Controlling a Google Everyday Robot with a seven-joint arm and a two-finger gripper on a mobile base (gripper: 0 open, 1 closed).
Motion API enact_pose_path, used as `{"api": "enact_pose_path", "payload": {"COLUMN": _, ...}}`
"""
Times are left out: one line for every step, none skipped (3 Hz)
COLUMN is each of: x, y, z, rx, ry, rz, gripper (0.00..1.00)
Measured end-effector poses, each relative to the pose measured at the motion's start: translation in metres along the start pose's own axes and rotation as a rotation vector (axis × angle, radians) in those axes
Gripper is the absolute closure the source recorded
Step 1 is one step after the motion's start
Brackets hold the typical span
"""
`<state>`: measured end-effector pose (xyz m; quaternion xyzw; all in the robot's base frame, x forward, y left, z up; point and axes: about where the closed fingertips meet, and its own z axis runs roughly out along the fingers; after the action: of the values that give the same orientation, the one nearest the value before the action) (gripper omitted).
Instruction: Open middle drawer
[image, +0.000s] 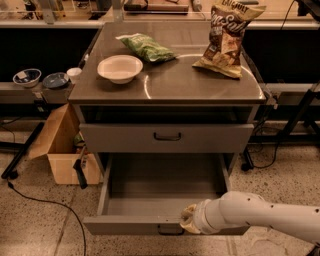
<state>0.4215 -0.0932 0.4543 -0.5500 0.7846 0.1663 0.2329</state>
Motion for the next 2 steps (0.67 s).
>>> {"api": "enact_pose_path", "payload": {"x": 0.0, "y": 0.0, "z": 0.0, "rx": 0.0, "ry": 0.0, "rz": 0.0, "gripper": 0.16}}
{"api": "enact_pose_path", "payload": {"x": 0.0, "y": 0.0001, "z": 0.0001, "rx": 0.0, "ry": 0.0, "rz": 0.0, "gripper": 0.0}}
